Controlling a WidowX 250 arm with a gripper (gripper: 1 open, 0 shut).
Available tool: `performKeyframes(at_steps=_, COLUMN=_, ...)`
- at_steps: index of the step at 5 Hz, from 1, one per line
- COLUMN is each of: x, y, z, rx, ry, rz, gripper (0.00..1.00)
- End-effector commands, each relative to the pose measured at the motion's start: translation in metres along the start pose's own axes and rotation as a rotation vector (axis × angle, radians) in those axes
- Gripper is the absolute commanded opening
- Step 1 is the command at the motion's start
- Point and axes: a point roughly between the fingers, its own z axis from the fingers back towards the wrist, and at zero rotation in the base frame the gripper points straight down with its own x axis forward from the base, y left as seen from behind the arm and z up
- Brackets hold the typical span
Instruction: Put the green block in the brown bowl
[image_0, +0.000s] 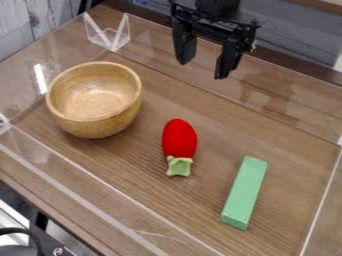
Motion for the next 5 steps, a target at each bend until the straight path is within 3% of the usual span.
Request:
performKeyframes(at_steps=1, x=-0.008, y=-0.008, z=-0.013, rx=-0.01, ry=0.03, rz=0.037, gripper=1.0)
performKeyframes(at_steps=2, x=-0.024, y=-0.033, z=-0.025, rx=-0.023, ry=0.044, rz=0.045, gripper=1.0)
performKeyframes(at_steps=4, x=-0.025, y=-0.09, z=-0.029, rx=-0.048, ry=0.027, rz=-0.035, gripper=1.0)
performKeyframes(at_steps=5, x=-0.032, y=-0.111, z=-0.035, rx=-0.047, ry=0.029, rz=-0.038, gripper=1.0)
